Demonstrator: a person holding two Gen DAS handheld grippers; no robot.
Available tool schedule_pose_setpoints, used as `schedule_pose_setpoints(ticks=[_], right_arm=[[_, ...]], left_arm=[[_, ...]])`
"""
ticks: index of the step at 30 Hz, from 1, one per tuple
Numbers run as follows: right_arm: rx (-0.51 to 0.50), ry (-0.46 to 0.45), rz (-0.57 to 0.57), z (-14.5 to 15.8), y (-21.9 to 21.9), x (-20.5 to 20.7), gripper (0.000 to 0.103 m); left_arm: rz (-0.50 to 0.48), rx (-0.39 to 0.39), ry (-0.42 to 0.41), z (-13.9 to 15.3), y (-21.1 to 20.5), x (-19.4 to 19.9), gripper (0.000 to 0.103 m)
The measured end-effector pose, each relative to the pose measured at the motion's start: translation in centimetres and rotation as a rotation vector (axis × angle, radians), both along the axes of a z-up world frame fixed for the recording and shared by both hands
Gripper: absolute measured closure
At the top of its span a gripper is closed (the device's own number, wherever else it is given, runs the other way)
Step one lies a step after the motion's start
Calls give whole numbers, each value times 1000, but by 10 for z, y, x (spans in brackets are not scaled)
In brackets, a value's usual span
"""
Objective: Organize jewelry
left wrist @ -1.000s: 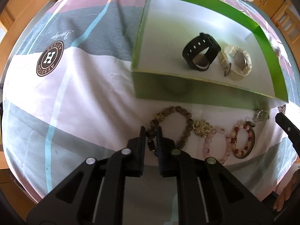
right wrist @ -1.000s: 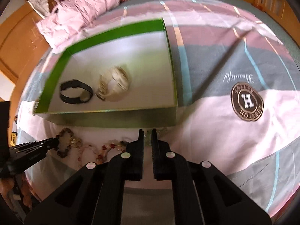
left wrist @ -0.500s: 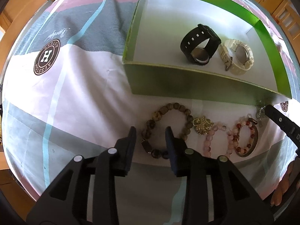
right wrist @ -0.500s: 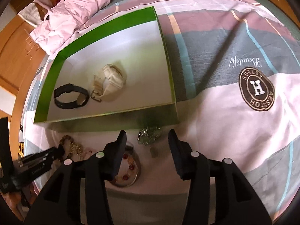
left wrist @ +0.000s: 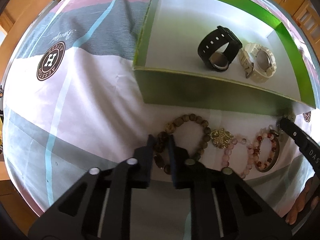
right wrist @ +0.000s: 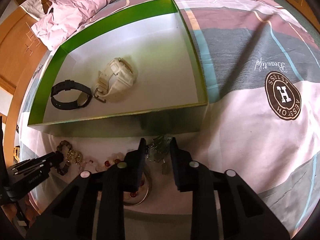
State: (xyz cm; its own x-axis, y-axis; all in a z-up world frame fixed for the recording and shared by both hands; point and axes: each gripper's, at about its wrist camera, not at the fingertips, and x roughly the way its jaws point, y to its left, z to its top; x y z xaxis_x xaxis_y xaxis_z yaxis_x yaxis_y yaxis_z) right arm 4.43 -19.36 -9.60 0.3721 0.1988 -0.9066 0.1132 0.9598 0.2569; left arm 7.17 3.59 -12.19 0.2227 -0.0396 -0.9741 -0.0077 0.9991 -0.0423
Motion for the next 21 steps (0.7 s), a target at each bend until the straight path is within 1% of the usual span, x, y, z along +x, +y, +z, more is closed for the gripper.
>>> schedule_pose_setpoints(ticks=[1,2,7,12,16,20,21], right_arm=[[-4,-3,6,1,1,-1,95],[-8,-5,10,3,1,-1,97],[-10,-40,19,19,1,-9,97],[6,-92,38,40,0,-18,97],[46,-141,41,54,-2,-22,97],[76,-196,37,65,-2,-25,97],[80,-211,36,68,-2,-24,97]], left_arm=[[2,-4,-3,2,0,0,92],[4,-8,-11,3,1,0,92],[-16,-22,-84,27,-2,-7,92],[-42,-87,-157,54,-3,-15,92],[-79,-128,-265,85,-6,-26,92],[-87,-168,-328,108,-4,-33,92],[-86,-175,-338,122,8,-37,92]])
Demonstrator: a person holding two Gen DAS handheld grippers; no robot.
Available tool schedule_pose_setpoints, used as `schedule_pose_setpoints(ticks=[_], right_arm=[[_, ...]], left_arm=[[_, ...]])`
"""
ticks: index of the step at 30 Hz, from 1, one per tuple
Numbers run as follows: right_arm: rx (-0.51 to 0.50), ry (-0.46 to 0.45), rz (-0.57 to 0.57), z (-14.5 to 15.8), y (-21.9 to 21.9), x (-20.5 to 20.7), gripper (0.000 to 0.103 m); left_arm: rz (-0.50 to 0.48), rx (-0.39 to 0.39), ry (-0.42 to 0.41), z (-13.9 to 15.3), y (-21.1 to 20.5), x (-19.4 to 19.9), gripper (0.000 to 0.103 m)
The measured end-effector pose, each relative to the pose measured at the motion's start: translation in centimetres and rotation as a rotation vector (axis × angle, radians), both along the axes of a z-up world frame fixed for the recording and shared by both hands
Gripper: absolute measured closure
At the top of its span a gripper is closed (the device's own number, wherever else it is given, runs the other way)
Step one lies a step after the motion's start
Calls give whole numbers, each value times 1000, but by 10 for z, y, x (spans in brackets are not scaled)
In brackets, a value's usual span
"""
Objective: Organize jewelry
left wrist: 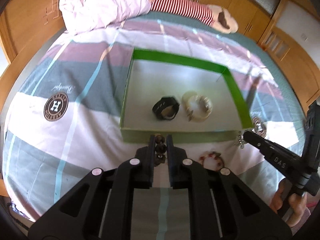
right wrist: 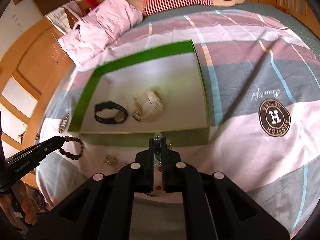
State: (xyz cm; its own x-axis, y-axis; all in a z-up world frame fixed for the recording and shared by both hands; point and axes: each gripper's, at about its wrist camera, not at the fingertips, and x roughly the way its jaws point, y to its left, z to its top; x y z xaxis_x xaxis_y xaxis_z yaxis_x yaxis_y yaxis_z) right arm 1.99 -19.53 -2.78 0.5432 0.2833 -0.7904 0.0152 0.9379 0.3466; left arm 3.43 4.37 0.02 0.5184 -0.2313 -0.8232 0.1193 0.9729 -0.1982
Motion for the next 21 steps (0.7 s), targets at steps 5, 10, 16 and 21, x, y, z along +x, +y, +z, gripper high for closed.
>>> schedule_pose_setpoints(ticks=[5,10,16,21], right_arm=[[17,-86,-16,18,0,-1,97],[3,-153,-29,32,1,2,97],[-17,-199,-47,37,5,15,97],[-39,-213,-33,36,8,32,97]], left_arm=[[31,-47,-43,15,10,3,92],[48,-59,-111,30,9,9,92],[42,-66,-174,36,-1,18,92],[22,-50,-185,26,-12,34,92]])
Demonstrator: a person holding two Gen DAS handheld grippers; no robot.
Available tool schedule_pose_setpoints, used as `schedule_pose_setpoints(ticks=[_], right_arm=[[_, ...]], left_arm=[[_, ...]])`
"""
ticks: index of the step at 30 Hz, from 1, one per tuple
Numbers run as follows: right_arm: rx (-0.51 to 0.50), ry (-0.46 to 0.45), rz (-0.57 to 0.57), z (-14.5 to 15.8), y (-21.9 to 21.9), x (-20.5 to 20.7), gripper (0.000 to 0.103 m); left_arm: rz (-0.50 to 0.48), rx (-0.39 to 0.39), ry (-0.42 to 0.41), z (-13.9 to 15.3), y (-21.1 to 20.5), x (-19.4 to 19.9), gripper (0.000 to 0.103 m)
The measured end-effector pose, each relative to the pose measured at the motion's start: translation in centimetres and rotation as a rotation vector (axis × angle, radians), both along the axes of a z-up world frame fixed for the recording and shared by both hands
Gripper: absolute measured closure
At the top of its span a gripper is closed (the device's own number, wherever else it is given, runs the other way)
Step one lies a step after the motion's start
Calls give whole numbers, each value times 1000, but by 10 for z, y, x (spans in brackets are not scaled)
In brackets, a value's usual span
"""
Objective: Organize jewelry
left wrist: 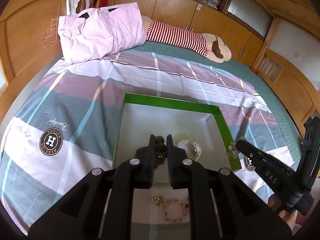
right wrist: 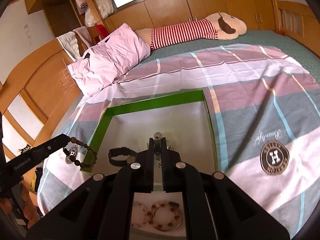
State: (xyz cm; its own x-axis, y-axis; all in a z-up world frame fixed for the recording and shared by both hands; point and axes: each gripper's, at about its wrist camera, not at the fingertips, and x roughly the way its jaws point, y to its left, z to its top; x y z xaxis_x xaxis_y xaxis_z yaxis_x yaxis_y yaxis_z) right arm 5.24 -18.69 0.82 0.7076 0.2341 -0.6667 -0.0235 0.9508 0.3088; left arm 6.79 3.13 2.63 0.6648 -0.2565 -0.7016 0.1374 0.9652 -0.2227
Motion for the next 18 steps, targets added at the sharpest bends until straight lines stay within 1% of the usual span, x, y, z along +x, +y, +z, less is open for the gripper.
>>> schedule_pose_setpoints(ticks=[5,7,12,13,14,15,16,17,18], right_arm=[[-13,56,-13,-21,-4,16,97],[-17,80,-20,-28,-6,18,97],[-40,99,-20,-33,-6,20,97],[-46,106,-22,-33,-6,20,95],[-45,110,-24,-34,-6,20,85],[-41,112,-26,-33,-7,20,77],[-35,109,-33,-32,-8,18,62],[-31,99,-41,-29,-9,16,53],[-29,93,-42,-28,-10,14,52]], left_arm=[[16,36,55,-23,-7,13,92],[19,37,64,-26,-8,15,92],[20,43,78,-30,-10,16,92],[24,44,82,-31,-9,16,92],[27,44,86,-31,-8,16,92],[32,45,88,-31,-7,16,91],[38,44,88,-31,-6,16,84],[39,38,88,-31,-5,15,78],[40,36,85,-30,-4,15,67]])
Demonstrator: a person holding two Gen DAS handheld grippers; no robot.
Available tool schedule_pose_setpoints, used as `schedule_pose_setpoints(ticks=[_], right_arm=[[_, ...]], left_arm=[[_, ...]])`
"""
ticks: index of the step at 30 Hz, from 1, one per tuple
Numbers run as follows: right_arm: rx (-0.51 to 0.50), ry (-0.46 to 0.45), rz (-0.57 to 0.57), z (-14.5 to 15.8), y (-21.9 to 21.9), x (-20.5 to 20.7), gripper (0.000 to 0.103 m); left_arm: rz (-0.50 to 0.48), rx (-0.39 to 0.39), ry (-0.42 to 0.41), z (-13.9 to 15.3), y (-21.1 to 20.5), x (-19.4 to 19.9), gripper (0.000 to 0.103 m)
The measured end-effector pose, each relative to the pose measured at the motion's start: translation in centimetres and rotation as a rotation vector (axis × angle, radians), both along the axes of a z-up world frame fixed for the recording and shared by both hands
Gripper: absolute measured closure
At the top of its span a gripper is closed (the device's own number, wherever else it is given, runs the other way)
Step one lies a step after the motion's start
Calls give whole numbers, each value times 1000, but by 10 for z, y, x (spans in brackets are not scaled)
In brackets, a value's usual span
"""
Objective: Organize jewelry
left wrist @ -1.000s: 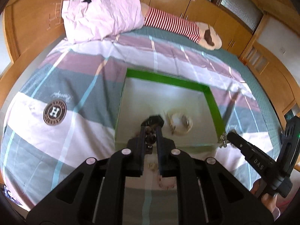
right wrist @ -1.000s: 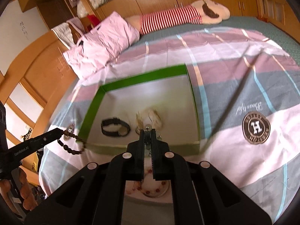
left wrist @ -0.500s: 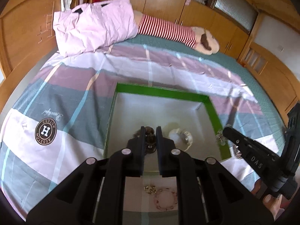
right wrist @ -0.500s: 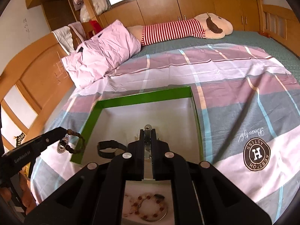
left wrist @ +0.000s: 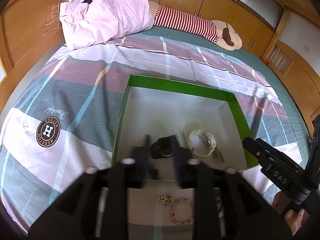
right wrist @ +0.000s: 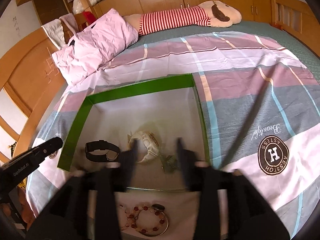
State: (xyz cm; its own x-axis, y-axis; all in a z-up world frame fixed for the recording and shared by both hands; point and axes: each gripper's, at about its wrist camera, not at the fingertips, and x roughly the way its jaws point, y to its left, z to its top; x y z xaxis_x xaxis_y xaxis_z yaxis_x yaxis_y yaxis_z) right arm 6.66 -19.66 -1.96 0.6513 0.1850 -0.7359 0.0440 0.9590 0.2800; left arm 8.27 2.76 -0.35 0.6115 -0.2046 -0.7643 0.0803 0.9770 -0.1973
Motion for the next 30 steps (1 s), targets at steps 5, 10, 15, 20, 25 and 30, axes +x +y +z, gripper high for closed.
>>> schedule_pose_setpoints(ticks=[5,10,15,20,25,30], right_arm=[[55,36,71,6,3,-14,52],[22,174,159,-14,21,-35,56],[-9,334,145,-54,21,-38,73],[-9,406,138,-72,21,-37,73],[30,377,156,-67,28,-38,73],[68,335,176,-62,35,-32,73]], left_arm=[[-19,5,0,6,1,-13,57],[-68,27,129,-13,-7,-38,52],[-63,79,238,-43,-11,-36,52],[-59,51,320,-60,-12,-32,50],[-85,76,340,-67,-20,-35,49],[-115,27,433,-85,-26,-37,52]])
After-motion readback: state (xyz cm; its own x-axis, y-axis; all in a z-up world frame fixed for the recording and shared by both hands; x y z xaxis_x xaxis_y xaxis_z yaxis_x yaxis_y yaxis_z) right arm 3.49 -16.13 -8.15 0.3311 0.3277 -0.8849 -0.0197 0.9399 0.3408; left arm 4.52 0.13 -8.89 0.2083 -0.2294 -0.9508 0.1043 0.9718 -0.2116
